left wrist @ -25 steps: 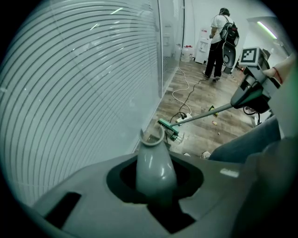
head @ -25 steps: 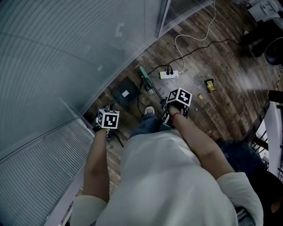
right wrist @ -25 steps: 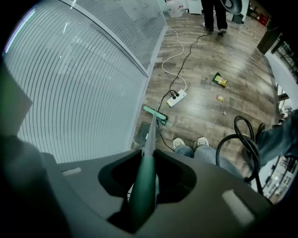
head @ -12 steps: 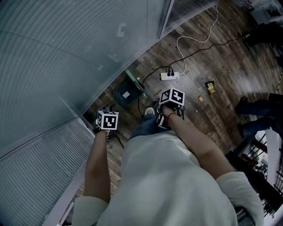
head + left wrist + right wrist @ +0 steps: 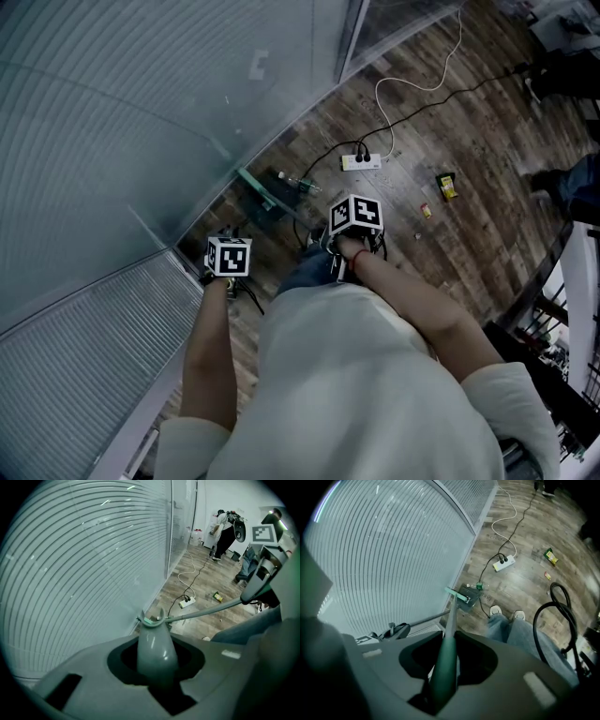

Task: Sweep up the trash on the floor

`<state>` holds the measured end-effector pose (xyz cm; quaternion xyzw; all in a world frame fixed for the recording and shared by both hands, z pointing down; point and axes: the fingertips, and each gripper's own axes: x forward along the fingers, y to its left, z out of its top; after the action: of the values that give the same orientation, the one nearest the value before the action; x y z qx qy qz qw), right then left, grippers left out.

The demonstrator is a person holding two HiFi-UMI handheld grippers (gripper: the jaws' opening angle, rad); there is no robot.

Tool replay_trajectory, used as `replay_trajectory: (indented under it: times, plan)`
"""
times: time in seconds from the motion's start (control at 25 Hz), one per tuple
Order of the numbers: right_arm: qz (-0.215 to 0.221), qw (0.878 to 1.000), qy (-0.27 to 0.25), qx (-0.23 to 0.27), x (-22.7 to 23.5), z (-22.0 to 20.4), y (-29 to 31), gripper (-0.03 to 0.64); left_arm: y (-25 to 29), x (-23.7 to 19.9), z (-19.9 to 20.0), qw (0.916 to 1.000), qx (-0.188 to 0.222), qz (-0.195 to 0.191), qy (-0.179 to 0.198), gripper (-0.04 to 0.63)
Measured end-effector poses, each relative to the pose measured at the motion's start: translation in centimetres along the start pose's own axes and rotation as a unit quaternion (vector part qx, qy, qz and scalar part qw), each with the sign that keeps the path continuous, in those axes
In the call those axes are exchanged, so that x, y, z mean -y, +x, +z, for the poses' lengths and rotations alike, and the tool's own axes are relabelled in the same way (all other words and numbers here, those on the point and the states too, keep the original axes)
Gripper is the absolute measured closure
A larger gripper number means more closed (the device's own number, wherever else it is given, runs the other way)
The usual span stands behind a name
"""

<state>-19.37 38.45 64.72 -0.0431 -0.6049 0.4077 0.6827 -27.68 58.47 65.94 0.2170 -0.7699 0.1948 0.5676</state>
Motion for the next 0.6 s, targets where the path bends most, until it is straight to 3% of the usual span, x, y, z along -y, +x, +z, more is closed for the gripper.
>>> replay_trajectory:
  times: [0.24,0.6]
  plan:
    - [-0.023,0.999,-0.011,0.037,2.3,1.0,-2.3,0.52,0.2,0.1,-0.1,1.0,0.001,-0.001,0.009,0.504]
    - [-0.027,0.993,0.055,0.099,7.4,2.8,-6.3,0.52,0.2,0.5,0.0,0.9999,0.002,-0.001,0.015,0.505]
